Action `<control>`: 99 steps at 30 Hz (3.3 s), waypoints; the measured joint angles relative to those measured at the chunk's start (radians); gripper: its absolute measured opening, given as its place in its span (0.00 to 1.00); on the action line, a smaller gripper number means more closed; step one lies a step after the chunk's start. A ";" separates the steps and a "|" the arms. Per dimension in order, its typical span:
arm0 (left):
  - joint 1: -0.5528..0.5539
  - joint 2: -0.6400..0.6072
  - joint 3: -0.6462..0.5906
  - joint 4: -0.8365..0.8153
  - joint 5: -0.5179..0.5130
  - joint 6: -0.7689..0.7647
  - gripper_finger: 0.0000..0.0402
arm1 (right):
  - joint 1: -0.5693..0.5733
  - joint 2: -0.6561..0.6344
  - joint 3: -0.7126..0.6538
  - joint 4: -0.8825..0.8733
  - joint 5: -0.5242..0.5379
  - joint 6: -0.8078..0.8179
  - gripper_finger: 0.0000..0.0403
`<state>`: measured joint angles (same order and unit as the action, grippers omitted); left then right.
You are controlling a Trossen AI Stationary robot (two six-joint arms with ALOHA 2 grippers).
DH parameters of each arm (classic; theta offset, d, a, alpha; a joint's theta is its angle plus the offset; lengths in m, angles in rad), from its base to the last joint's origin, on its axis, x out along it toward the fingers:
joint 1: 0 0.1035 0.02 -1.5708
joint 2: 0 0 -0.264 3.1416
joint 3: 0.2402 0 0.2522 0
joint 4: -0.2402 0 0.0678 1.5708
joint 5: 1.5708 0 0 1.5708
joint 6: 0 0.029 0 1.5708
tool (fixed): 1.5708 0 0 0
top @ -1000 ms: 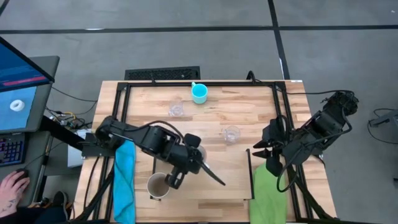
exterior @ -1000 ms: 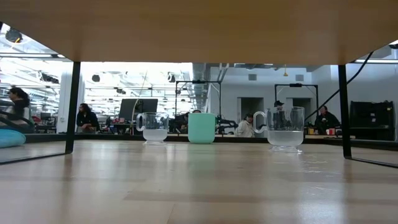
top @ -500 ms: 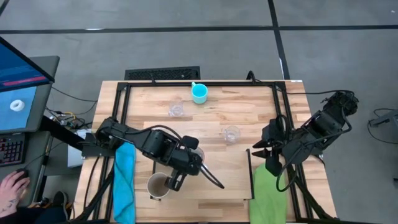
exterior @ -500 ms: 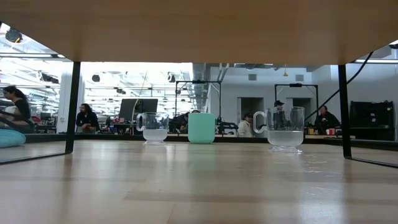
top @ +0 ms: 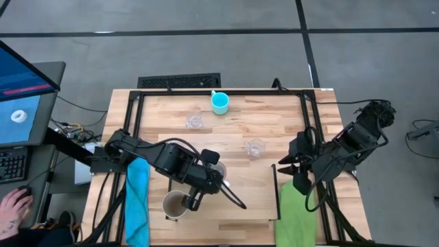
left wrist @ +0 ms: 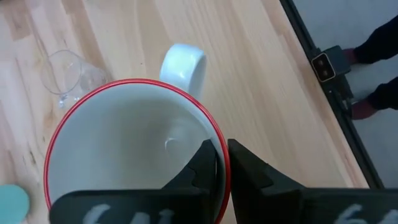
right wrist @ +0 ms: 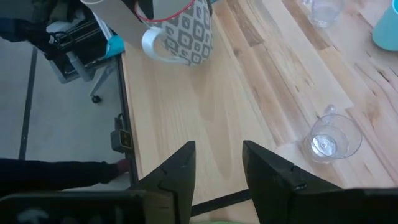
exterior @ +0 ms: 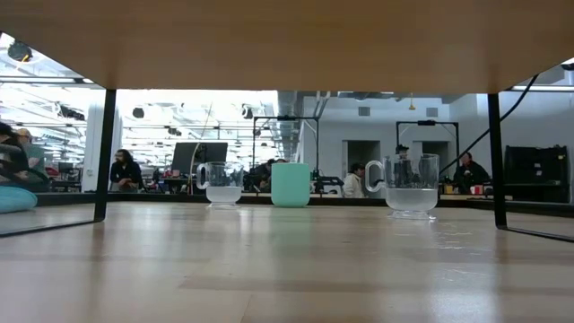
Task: Stack small to large cups/mugs on shelf
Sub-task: Put the gray patterned mug on the shelf
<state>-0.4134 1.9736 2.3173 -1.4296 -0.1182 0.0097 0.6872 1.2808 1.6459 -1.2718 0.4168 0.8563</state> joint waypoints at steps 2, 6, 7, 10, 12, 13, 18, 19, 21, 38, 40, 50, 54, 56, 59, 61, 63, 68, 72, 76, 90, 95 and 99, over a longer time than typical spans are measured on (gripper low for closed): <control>0.000 -0.009 0.000 -0.002 -0.007 0.000 0.02 | 0.000 0.000 0.000 0.001 0.000 0.000 0.38; 0.000 -0.017 0.001 -0.002 -0.007 -0.002 0.02 | 0.000 0.000 0.000 0.001 0.000 0.000 0.38; 0.000 -0.017 0.001 -0.003 -0.002 -0.005 0.02 | 0.000 0.000 0.000 0.001 0.000 0.000 0.38; -0.010 -0.051 0.001 0.001 0.016 -0.040 0.02 | 0.000 0.000 0.000 0.002 0.000 0.000 0.38; -0.022 -0.105 0.002 0.020 0.005 -0.069 0.02 | 0.000 0.000 0.000 0.002 0.000 0.000 0.38; -0.030 -0.133 0.004 0.038 -0.022 -0.073 0.02 | 0.000 0.000 0.000 0.001 0.000 0.000 0.38; -0.047 -0.187 0.006 0.178 -0.082 -0.052 0.02 | -0.006 0.000 0.000 0.008 0.001 -0.016 0.38; -0.046 -0.187 0.005 0.188 -0.075 -0.051 0.02 | -0.011 0.000 0.000 0.012 0.001 -0.018 0.38; -0.046 -0.187 0.004 0.182 -0.073 -0.044 0.02 | -0.021 0.000 0.000 0.019 0.002 -0.019 0.38; -0.051 -0.480 -0.660 0.637 -0.077 -0.070 0.03 | -0.060 0.000 0.000 0.057 0.000 -0.025 0.38; -0.046 -0.493 -0.674 0.653 -0.075 -0.075 0.02 | -0.063 0.000 0.000 0.061 0.000 -0.018 0.38; 0.022 -0.388 -0.641 0.576 0.040 -0.043 0.02 | -0.074 0.000 0.000 0.069 0.000 -0.018 0.38; 0.034 -0.322 -0.602 0.496 0.060 -0.020 0.02 | -0.074 0.000 0.000 0.069 0.000 -0.018 0.38; 0.036 -0.299 -0.568 0.471 0.060 -0.008 0.03 | -0.074 0.000 0.000 0.069 0.000 -0.018 0.38; 0.037 -0.257 -0.528 0.393 0.060 0.007 0.03 | -0.074 0.000 0.000 0.068 -0.001 -0.022 0.38; 0.037 -0.241 -0.502 0.393 0.058 0.021 0.03 | -0.074 0.000 0.000 0.068 -0.002 -0.026 0.38; 0.041 -0.241 -0.484 0.378 0.053 0.025 0.03 | -0.074 0.000 0.000 0.068 -0.004 -0.036 0.38; 0.043 -0.233 -0.490 0.337 0.059 0.015 0.03 | -0.074 0.000 0.000 0.068 -0.008 -0.043 0.38; 0.043 -0.238 -0.487 0.329 0.058 0.009 0.03 | -0.074 0.000 0.000 0.068 -0.009 -0.045 0.38; 0.047 -0.220 -0.487 0.314 0.059 0.011 0.03 | -0.074 0.000 0.000 0.069 -0.009 -0.045 0.38; 0.047 -0.211 -0.488 0.312 0.064 0.001 0.13 | -0.074 0.000 0.000 0.076 -0.023 -0.044 0.38; 0.047 -0.209 -0.479 0.302 0.053 -0.010 0.27 | -0.074 0.000 0.000 0.076 -0.023 -0.044 0.38; 0.047 -0.209 -0.447 0.295 0.053 -0.022 0.36 | -0.074 0.000 0.000 0.076 -0.023 -0.044 0.38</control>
<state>-0.3660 1.7649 1.8699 -1.1345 -0.0654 -0.0126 0.6128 1.2808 1.6463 -1.1957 0.3939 0.8120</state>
